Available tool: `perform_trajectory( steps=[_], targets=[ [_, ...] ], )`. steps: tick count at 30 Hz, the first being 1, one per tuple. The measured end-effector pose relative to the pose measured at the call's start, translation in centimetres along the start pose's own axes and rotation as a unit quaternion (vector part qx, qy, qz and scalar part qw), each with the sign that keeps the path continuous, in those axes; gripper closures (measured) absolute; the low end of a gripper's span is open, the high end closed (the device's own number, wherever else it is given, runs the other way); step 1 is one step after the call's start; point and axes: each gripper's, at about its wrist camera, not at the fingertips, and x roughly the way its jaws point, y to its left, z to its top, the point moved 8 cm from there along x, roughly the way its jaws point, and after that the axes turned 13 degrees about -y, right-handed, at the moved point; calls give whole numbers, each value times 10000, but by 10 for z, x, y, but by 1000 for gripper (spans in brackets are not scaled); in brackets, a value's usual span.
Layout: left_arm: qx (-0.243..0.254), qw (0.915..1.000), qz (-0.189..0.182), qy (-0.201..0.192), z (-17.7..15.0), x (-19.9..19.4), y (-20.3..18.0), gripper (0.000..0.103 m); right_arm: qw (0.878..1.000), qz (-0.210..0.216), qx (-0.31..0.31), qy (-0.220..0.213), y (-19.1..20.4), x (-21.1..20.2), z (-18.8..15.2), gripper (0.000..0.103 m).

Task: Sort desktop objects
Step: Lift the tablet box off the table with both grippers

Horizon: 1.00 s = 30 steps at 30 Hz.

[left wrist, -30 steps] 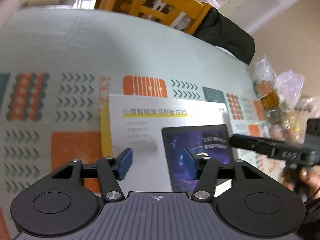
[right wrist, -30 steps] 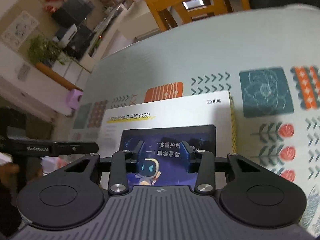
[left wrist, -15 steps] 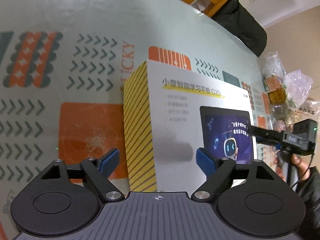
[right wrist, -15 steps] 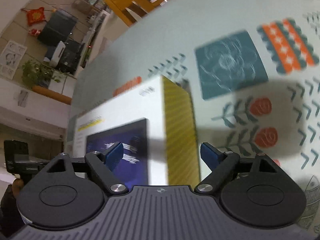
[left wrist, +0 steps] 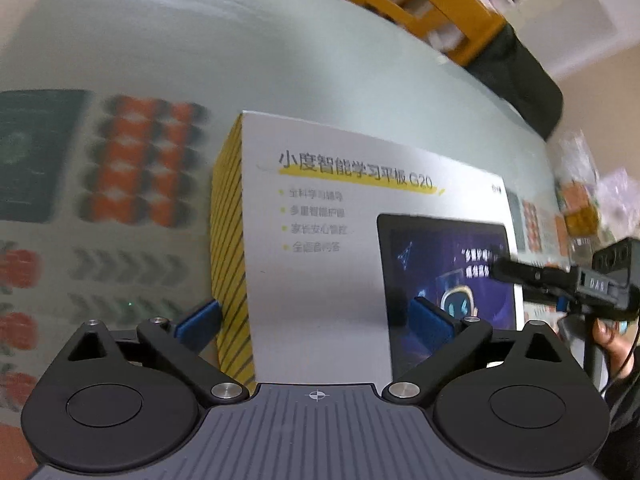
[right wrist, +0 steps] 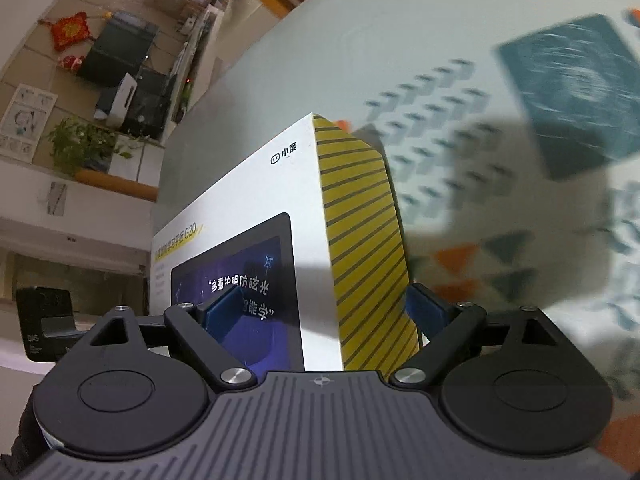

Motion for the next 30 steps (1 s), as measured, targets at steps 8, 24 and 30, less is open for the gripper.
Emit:
perform_trajectory(
  steps=[8,24,30],
  targets=[
    [-544,9975,328,-317,8,-58,77,3,9989,183,-260,344,67,49,-30,0],
    [509,9986,120,20,10,-126,135,2,9989,-28,-362,281,111,69,-59,0],
    [177,9988,-436,-93,-1,-90,154,2,9988,-108,-401,257,127,76,-70,0]
  ],
)
